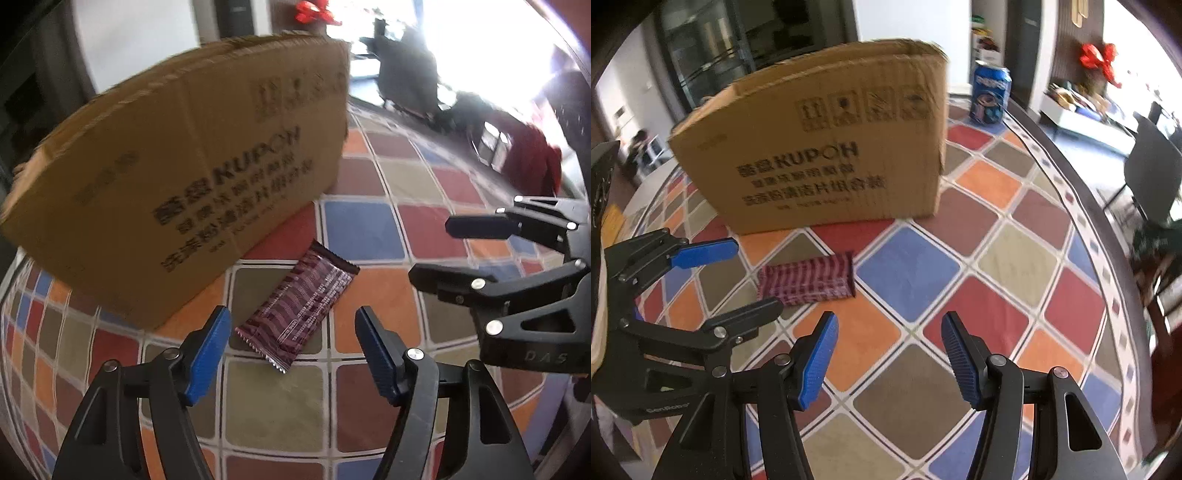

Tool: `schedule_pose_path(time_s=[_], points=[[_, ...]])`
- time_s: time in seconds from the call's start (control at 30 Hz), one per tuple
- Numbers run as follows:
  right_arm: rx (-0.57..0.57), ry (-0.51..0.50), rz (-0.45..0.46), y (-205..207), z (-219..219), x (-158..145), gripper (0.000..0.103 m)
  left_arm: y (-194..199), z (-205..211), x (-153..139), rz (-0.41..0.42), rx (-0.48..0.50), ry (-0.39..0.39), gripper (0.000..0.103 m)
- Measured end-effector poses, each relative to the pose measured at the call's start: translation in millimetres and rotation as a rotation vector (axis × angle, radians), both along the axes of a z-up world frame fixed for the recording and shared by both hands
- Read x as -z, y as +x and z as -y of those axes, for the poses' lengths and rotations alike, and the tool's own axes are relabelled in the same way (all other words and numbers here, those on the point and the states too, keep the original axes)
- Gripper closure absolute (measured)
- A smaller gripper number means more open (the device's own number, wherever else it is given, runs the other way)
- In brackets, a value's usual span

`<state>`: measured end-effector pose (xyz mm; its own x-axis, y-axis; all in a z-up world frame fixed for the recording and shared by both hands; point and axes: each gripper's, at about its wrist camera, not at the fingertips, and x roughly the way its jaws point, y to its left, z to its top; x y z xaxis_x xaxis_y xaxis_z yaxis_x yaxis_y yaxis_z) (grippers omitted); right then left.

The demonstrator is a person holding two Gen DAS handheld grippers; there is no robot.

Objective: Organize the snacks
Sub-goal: 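Move both tools back toward the striped chocolate bar, then grasp the striped chocolate bar with the left tool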

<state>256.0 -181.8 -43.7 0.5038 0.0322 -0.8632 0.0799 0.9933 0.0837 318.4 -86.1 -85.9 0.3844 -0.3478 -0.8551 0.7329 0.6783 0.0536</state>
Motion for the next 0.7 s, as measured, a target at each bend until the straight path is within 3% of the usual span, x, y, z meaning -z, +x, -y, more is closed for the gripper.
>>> schedule_pose_path(time_s=[0.13, 0.43, 0.6, 0.7], points=[[0.073, 0.022, -0.019, -2, 3, 8, 0.044, 8, 10, 8, 0.002, 0.068, 0.052, 0.031], [0.199, 0.04, -0.082, 0, 12, 26, 0.044, 29, 27, 32, -0.035, 0.105, 0.118, 0.03], [0.21, 0.043, -0.08, -1, 13, 28, 0.044, 32, 31, 33, -0.042, 0.107, 0.095, 0.03], [0.217, 0.052, -0.08, -1, 15, 28, 0.044, 36, 31, 34, -0.091, 0.089, 0.04, 0.043]])
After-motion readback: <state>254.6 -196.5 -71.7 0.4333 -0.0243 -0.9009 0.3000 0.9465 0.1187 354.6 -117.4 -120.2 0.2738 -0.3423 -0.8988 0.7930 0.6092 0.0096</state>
